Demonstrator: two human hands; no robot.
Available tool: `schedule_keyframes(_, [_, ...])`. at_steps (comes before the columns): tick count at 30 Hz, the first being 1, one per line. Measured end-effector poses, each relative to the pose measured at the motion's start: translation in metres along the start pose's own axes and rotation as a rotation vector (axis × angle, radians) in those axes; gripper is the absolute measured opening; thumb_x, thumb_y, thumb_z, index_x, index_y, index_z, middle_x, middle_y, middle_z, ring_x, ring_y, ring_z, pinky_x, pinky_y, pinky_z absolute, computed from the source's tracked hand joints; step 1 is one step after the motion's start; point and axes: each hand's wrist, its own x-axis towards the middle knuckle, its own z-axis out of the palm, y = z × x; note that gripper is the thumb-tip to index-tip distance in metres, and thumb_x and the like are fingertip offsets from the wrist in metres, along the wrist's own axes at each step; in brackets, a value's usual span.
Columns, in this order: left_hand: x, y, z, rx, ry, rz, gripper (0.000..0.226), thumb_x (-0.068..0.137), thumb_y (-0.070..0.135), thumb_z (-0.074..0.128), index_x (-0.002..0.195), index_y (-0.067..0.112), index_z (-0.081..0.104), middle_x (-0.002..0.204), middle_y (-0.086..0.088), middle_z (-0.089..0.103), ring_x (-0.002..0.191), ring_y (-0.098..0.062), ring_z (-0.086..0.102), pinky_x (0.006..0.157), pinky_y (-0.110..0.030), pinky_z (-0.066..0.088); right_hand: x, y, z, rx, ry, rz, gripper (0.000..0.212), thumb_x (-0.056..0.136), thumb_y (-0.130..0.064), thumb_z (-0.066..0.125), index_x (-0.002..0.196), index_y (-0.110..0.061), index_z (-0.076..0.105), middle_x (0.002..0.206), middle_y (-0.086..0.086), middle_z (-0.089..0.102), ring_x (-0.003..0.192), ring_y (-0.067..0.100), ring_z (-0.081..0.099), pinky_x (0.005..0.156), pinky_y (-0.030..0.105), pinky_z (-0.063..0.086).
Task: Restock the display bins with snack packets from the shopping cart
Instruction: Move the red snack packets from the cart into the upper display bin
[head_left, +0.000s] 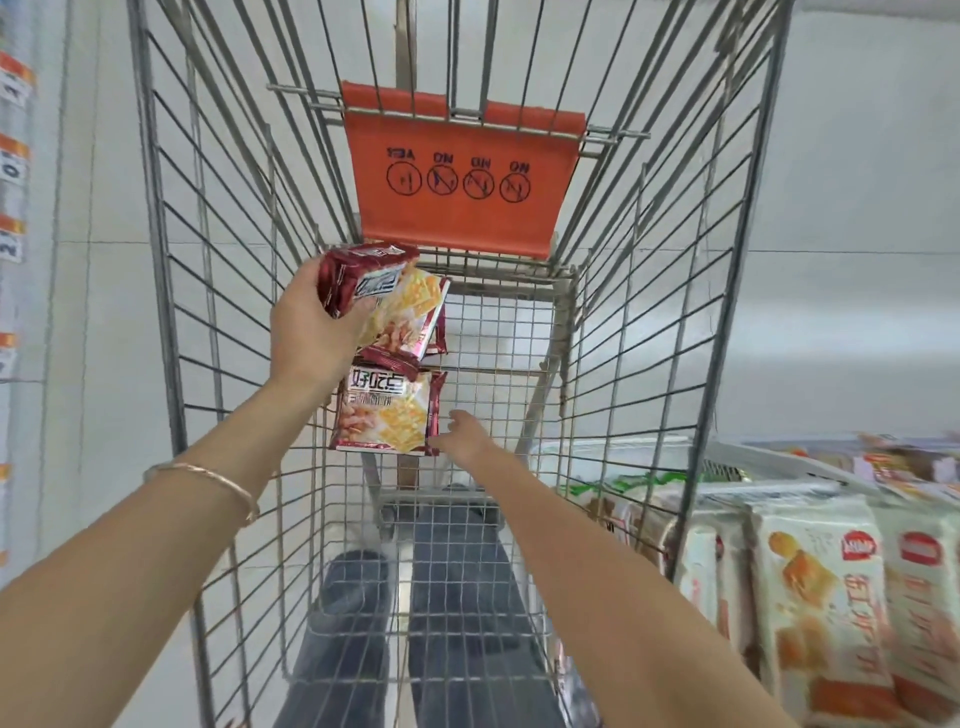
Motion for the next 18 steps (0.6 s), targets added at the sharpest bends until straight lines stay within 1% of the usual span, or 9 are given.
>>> schedule_keyframes(2, [0.003, -0.003, -0.001, 0.018, 0.002, 0.01, 0.037, 0.09, 0.018, 0.072, 0.124, 0.014, 0.06, 0.102, 0.008, 0.062, 0.09, -0.008, 0.056, 0.078, -0.011, 0.04, 0.005, -0.006, 0.006, -0.018, -0.013, 0.005, 0.091, 0.092, -0.016, 0.071, 0.158, -0.004, 0.009, 0.157, 0.017, 0.033, 0.138, 0.032, 0.043, 0.102, 0.031, 0.043])
schedule_keyframes(5, [0.009, -0.007, -0.003, 0.019, 0.012, 0.005, 0.037, 0.09, 0.018, 0.072, 0.124, 0.015, 0.06, 0.103, 0.007, 0.064, 0.09, -0.007, 0.057, 0.076, -0.008, 0.04, 0.013, -0.009, 0.017, 0.067, -0.022, 0.03, 0.091, 0.088, -0.011, 0.075, 0.156, -0.004, 0.015, 0.15, 0.015, 0.044, 0.132, 0.03, 0.049, 0.102, 0.033, 0.045])
schedule_keyframes(8, [0.013, -0.01, -0.005, 0.018, 0.017, -0.005, 0.039, 0.089, 0.018, 0.073, 0.125, 0.014, 0.059, 0.104, 0.005, 0.065, 0.091, -0.011, 0.059, 0.083, -0.021, 0.045, 0.016, -0.014, 0.025, 0.09, 0.028, 0.044, 0.088, 0.084, -0.026, 0.08, 0.149, 0.001, 0.026, 0.146, 0.013, 0.046, 0.133, 0.03, 0.048, 0.108, 0.038, 0.043])
schedule_keyframes(10, [0.016, -0.012, -0.006, 0.012, 0.016, -0.013, 0.036, 0.089, 0.018, 0.073, 0.122, 0.013, 0.06, 0.101, 0.006, 0.064, 0.09, -0.012, 0.059, 0.082, -0.023, 0.044, 0.019, -0.014, 0.028, 0.027, 0.081, 0.046, 0.067, 0.088, -0.034, 0.075, 0.136, 0.003, 0.046, 0.13, 0.015, 0.057, 0.12, 0.028, 0.058, 0.097, 0.034, 0.049])
schedule_keyframes(11, [0.016, -0.013, -0.006, 0.013, 0.012, -0.016, 0.035, 0.089, 0.017, 0.073, 0.121, 0.013, 0.06, 0.099, 0.006, 0.064, 0.089, -0.012, 0.058, 0.081, -0.022, 0.043, 0.022, -0.013, 0.029, 0.01, 0.109, 0.029, 0.051, 0.089, -0.036, 0.074, 0.122, -0.001, 0.056, 0.113, 0.013, 0.062, 0.104, 0.025, 0.063, 0.087, 0.033, 0.052])
schedule_keyframes(13, [0.016, -0.015, -0.004, 0.016, 0.005, -0.023, 0.033, 0.09, 0.018, 0.073, 0.12, 0.012, 0.059, 0.096, 0.006, 0.061, 0.086, -0.012, 0.056, 0.078, -0.023, 0.042, 0.018, -0.011, 0.03, -0.014, 0.156, -0.015, 0.036, 0.085, -0.039, 0.077, 0.089, -0.01, 0.057, 0.082, 0.005, 0.057, 0.07, 0.016, 0.056, 0.064, 0.03, 0.05])
schedule_keyframes(14, [0.017, -0.015, -0.003, 0.017, 0.0, -0.032, 0.033, 0.09, 0.019, 0.073, 0.12, 0.012, 0.059, 0.094, 0.006, 0.06, 0.085, -0.013, 0.055, 0.078, -0.023, 0.041, 0.013, -0.011, 0.03, -0.016, 0.147, -0.015, 0.038, 0.083, -0.04, 0.08, 0.086, -0.011, 0.055, 0.08, 0.004, 0.054, 0.068, 0.016, 0.054, 0.062, 0.029, 0.047])
schedule_keyframes(16, [0.017, -0.015, -0.002, 0.011, -0.022, -0.067, 0.033, 0.09, 0.021, 0.073, 0.119, 0.015, 0.059, 0.096, 0.005, 0.061, 0.086, -0.016, 0.057, 0.079, -0.026, 0.045, 0.0, -0.008, 0.026, 0.009, 0.152, -0.033, 0.046, 0.082, -0.035, 0.081, 0.108, -0.005, 0.059, 0.097, 0.008, 0.06, 0.088, 0.021, 0.062, 0.076, 0.03, 0.052])
schedule_keyframes(18, [0.018, -0.017, -0.002, -0.03, -0.05, -0.115, 0.03, 0.09, 0.025, 0.072, 0.116, 0.022, 0.056, 0.101, 0.001, 0.066, 0.091, -0.022, 0.064, 0.083, -0.036, 0.054, -0.02, -0.005, 0.013, 0.073, 0.209, -0.074, 0.057, 0.084, -0.026, 0.078, 0.13, -0.006, 0.05, 0.107, 0.004, 0.061, 0.102, 0.024, 0.065, 0.09, 0.036, 0.056])
